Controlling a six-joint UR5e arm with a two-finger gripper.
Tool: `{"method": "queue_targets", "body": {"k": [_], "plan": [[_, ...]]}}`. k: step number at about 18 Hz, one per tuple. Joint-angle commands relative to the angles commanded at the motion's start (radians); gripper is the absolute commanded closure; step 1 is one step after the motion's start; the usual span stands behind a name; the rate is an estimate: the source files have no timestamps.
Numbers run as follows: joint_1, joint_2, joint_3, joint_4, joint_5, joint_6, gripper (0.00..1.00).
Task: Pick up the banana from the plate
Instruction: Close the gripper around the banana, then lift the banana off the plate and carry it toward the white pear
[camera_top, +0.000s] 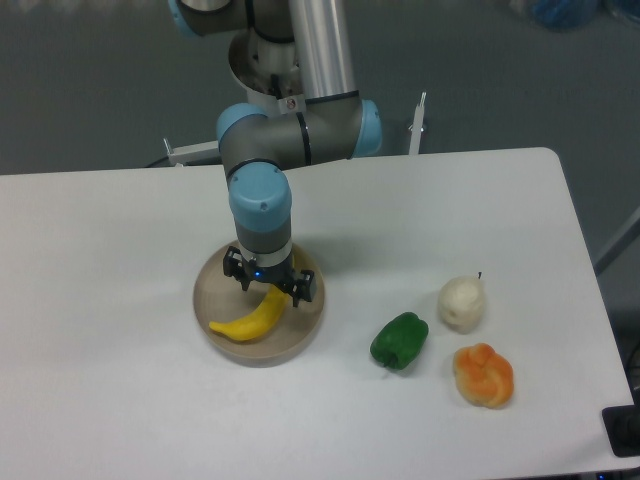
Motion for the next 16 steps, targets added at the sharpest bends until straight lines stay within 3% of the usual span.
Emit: {"method": "queue_targets", "body": {"k": [2, 5, 11, 16], "plan": [[0.000, 0.000, 0.000, 0.000, 0.000, 0.002, 0.59], [0.002, 0.003, 0.006, 0.000, -0.002, 0.006, 0.68], [0.021, 0.023, 0.021, -0.005, 0.002, 0.035, 0.73], [0.095, 0.103, 0.078, -0.031, 0.003, 0.171, 0.74]]}}
